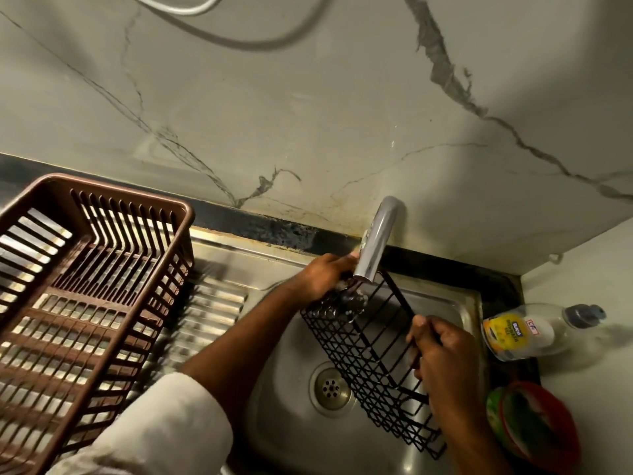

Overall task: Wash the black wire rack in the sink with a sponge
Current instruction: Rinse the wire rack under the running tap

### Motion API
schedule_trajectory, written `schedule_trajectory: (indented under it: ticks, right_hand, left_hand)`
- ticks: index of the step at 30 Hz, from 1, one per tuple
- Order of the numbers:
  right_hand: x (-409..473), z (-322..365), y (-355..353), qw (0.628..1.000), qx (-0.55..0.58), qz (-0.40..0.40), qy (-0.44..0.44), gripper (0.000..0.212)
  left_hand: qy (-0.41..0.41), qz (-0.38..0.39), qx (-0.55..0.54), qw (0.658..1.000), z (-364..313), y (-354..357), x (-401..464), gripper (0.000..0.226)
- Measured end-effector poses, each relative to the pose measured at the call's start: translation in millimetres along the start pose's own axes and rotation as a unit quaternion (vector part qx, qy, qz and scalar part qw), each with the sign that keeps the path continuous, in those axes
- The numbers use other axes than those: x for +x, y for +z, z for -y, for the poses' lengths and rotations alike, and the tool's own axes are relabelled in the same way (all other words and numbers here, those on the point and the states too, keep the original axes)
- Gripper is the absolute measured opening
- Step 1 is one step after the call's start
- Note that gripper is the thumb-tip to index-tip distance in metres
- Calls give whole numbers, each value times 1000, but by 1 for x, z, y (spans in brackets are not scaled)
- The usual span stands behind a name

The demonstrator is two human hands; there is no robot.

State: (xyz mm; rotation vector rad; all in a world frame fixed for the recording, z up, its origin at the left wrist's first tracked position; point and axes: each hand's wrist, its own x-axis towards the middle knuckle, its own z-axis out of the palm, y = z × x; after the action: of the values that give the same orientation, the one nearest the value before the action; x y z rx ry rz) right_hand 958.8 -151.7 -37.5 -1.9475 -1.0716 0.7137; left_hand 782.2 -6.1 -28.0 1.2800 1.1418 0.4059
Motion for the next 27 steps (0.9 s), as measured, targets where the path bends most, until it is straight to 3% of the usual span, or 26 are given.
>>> schedule_trajectory:
  ticks: [2,5,8,12,14,16,22,25,27]
  right_hand:
    - [3,-1,-2,1000,15,10,3,35]
    - [9,-9,3,999,17,7,38,38]
    - [10,-16,16,998,-38,-13,51,35]
    - [4,-21,32,994,-34,-29,99,20]
    - [6,-22,30,992,3,-30,127,28]
    - [8,-21,25,991,10,-20,130,35]
    - [2,-16,5,987,73,-9,140,39]
    - [-3,-13,0,984,112,-10,139,40]
    - [-5,-11,-1,980,137,-15,146,40]
  left_hand:
    - [-6,37,-38,999,7,-3,0,34]
    - [-30,18,-35,999,13,7,0,18]
    - [23,73,-23,997,3,24,-2,34]
    - [117,132,76,981,-24,48,-21,55]
    - [130,115,162,971,-27,51,-21,58]
    - [114,101,152,977,-20,46,-15,62]
    - [45,109,25,993,17,19,-14,54]
    - [8,97,8,995,24,10,-13,22]
    - [-4,109,10,994,22,8,-10,12]
